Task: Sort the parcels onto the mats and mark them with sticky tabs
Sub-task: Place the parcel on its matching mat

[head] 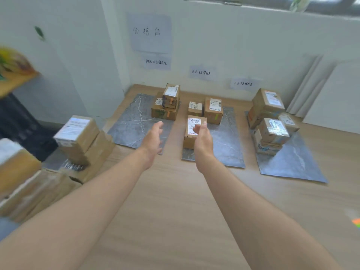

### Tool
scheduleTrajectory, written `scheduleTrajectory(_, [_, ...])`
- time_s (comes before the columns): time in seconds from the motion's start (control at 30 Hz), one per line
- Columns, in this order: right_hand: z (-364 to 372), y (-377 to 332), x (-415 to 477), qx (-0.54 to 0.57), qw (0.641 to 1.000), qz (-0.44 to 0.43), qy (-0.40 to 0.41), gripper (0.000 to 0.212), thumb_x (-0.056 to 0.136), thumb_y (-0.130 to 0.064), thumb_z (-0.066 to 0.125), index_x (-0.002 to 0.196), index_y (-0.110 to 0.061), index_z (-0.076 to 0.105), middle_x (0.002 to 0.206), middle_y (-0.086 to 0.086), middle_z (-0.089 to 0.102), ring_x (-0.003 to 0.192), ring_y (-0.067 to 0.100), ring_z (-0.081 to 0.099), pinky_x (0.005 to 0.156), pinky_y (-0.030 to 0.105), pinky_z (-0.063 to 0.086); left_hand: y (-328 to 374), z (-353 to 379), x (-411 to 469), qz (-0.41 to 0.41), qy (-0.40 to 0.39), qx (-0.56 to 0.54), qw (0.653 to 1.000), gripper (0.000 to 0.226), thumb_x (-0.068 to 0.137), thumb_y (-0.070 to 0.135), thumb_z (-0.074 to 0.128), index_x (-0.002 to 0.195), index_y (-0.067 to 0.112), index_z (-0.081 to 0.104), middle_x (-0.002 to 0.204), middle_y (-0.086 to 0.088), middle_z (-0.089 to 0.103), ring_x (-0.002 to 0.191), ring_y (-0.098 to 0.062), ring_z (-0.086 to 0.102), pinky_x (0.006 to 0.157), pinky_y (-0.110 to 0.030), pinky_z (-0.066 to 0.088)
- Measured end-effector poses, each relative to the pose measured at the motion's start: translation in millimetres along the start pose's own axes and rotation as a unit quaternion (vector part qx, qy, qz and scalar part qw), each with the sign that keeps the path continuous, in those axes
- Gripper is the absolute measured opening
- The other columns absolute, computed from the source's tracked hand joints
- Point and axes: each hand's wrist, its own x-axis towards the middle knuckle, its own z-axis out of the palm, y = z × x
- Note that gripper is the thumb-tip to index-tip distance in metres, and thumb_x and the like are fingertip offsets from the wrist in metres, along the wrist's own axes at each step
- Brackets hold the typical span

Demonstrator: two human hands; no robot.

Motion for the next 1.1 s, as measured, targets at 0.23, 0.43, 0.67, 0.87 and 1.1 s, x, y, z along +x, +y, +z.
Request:
scheduleTrajectory(0.23, [65, 1, -139, 0.018, 1.0, -0.021, -0.003, 0.055, 0.11, -0.052, 0.025, 0.134, -0.017, 0.06, 0.134, -0.002, 0.063, 0.128, 0.02, 0.056, 0.115, 0.041, 0.038, 3, -113, -98, 0.026, -0.035, 0.016, 0.999, 0.054, 0.104, 0.054, 0.029, 0.149, 0.029, 0.042, 0.156, -0.001, 0.039, 0.141, -0.032, 0.038, 0.117, -0.047, 0.031])
scheduleTrajectory(0.43, [109, -11, -222, 0.029, 0.998, -0.049, -0.012, 0.051, 0.109, -0.053, 0.026, 0.126, -0.021, 0.062, 0.127, -0.004, 0.065, 0.117, 0.019, 0.06, 0.107, 0.04, 0.042, 16, -184, -160, 0.05, -0.042, 0.015, 0.998, 0.056, 0.102, 0.058, 0.03, 0.146, 0.029, 0.048, 0.153, 0.0, 0.044, 0.138, -0.035, 0.042, 0.116, -0.049, 0.033])
scheduleTrajectory(0.67, [138, -20, -264, 0.024, 0.998, -0.053, -0.033, 0.052, 0.109, -0.054, 0.025, 0.125, -0.021, 0.062, 0.127, -0.004, 0.063, 0.113, 0.021, 0.06, 0.108, 0.043, 0.042, 26, -237, -197, 0.075, -0.011, -0.027, 0.997, 0.048, 0.101, 0.058, 0.032, 0.133, 0.029, 0.054, 0.144, -0.002, 0.052, 0.131, -0.032, 0.047, 0.111, -0.045, 0.038])
scheduleTrajectory(0.87, [148, -23, -282, 0.017, 0.996, -0.068, -0.05, 0.049, 0.109, -0.053, 0.026, 0.119, -0.023, 0.064, 0.12, -0.005, 0.065, 0.114, 0.021, 0.061, 0.106, 0.041, 0.044, 31, -257, -213, 0.105, -0.003, -0.058, 0.993, 0.051, 0.103, 0.056, 0.032, 0.133, 0.024, 0.056, 0.137, -0.006, 0.057, 0.127, -0.032, 0.054, 0.113, -0.048, 0.04])
scheduleTrajectory(1.1, [184, -10, -294, 0.003, 0.993, -0.056, -0.101, 0.049, 0.11, -0.051, 0.027, 0.12, -0.02, 0.063, 0.127, -0.001, 0.065, 0.119, 0.022, 0.06, 0.11, 0.043, 0.042, 36, -304, -231, 0.134, 0.036, -0.126, 0.982, 0.051, 0.104, 0.052, 0.033, 0.13, 0.016, 0.058, 0.129, -0.012, 0.064, 0.115, -0.031, 0.063, 0.105, -0.048, 0.049])
